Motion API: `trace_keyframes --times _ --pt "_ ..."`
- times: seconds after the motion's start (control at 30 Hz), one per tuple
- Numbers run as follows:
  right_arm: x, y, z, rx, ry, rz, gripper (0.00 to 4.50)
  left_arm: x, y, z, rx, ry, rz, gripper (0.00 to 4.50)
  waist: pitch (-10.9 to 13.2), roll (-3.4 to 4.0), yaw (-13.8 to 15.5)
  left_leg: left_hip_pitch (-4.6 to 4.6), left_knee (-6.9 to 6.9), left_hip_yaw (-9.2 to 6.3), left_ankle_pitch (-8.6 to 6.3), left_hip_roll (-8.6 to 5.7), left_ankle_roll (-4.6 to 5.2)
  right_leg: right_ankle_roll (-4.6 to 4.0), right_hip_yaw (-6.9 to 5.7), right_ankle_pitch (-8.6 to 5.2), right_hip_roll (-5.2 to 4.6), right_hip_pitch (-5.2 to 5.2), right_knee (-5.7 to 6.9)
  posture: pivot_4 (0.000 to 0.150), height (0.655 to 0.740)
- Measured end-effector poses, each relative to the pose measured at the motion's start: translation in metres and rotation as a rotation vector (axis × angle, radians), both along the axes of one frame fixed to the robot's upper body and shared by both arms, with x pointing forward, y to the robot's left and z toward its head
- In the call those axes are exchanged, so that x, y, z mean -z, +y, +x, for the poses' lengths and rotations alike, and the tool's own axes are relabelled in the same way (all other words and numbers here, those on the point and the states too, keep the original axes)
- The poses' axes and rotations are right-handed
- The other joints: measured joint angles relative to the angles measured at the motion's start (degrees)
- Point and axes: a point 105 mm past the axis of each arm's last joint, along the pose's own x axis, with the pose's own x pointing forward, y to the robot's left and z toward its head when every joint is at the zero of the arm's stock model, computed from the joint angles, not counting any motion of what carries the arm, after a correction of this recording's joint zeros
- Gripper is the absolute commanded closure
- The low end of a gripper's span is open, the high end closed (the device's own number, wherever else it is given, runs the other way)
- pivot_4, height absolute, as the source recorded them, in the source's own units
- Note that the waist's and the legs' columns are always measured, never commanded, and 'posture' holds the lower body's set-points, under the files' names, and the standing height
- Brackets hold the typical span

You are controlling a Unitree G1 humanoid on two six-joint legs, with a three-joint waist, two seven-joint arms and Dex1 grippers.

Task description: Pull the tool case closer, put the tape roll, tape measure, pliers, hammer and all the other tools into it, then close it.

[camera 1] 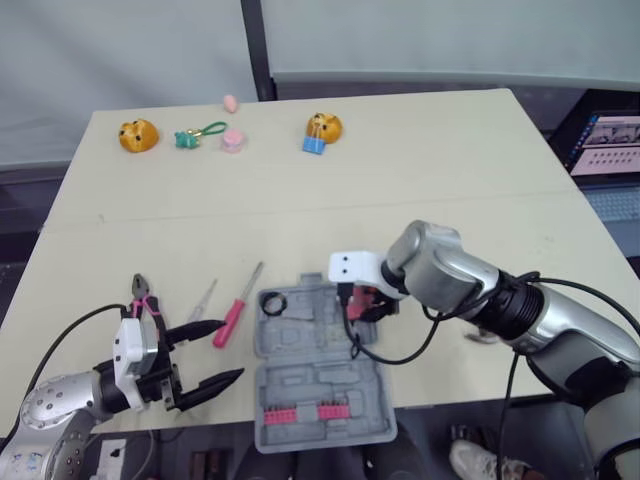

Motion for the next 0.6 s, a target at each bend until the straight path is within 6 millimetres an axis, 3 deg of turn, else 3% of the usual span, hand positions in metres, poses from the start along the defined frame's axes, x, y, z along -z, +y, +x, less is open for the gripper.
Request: trace_keyframes --times 0.6 --pt "-0.0006 0.0091 0.0085 -0.048 -0.032 -0.004 1.50 -0.0025 -0.0057 -0.0003 -0.022 0.009 -0.009 0.00 0.0 0.00 0.0 0.00 0.01 0.00 0.01 0.00 -0.01 -0.01 0.00 0.00 0.01 -0.01 0.02 0.150 0.7121"
